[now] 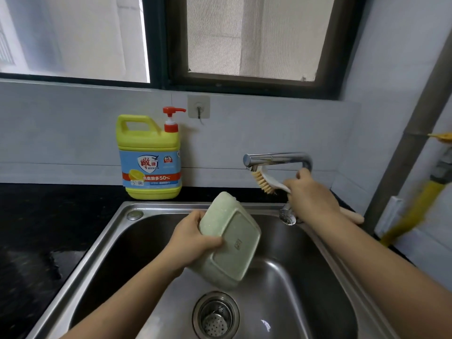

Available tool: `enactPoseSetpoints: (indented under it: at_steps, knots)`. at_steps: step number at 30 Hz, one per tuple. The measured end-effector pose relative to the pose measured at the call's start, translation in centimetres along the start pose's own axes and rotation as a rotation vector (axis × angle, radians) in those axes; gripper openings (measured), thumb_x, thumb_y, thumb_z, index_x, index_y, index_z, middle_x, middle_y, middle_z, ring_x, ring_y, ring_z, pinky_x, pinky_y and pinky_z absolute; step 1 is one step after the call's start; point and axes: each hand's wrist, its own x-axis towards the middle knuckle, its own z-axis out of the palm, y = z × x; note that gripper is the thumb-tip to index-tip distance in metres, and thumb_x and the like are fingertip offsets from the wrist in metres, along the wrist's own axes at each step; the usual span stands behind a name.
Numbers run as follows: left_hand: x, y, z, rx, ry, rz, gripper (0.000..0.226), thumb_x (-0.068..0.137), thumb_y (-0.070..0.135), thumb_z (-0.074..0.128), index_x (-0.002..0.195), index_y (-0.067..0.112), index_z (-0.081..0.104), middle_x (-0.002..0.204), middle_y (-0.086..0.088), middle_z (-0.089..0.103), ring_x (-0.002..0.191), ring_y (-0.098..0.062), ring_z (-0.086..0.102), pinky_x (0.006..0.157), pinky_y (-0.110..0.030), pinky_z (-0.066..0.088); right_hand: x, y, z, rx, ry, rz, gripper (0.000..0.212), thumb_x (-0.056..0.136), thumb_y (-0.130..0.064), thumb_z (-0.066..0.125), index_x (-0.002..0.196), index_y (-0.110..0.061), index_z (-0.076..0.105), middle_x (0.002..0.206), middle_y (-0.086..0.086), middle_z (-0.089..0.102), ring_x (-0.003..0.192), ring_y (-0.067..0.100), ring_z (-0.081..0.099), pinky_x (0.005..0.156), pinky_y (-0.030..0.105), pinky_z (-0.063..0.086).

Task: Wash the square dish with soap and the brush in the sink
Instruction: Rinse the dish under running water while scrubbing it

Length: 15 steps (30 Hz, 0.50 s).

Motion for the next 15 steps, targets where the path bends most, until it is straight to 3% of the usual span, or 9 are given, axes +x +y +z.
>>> enactPoseSetpoints:
  at_steps: [4,8,15]
  knots:
    - [0.4,0.3,0.9,0.040,-0.001,-0.001,0.040,0.063,0.019,0.079,0.094,0.023,0.054,0.099,0.000,0.062,0.090,-0.017,0.061,0.082,-0.038,0.055,0.8,0.3,0.4,-0.103,-0.069,0.028,0.020,0.093,-0.009,0.048,0.110,-0.010,0.056,0.086,0.009,0.042,0.067,0.029,0.052,0.058,0.032,0.036]
    - [0.8,0.9,1.6,0.086,-0.007,-0.006,0.039,0.068,0.017,0.078,0.098,0.022,0.054,0.099,0.001,0.060,0.090,-0.015,0.060,0.080,-0.035,0.054,0.7,0.2,0.7,-0.183,-0.084,-0.045,0.022,0.094,-0.005,0.043,0.115,-0.008,0.048,0.102,0.013,0.058,0.088,0.031,0.062,0.061,0.032,0.037]
    - [1.1,1.5,2.3,0.096,-0.025,-0.036,0.037,0.067,0.018,0.077,0.098,0.018,0.055,0.099,-0.003,0.060,0.089,-0.018,0.060,0.080,-0.037,0.055,0.6,0.1,1.4,-0.285,-0.027,-0.083,0.019,0.097,-0.006,0.038,0.112,-0.006,0.048,0.101,0.009,0.063,0.088,0.026,0.065,0.061,0.029,0.038]
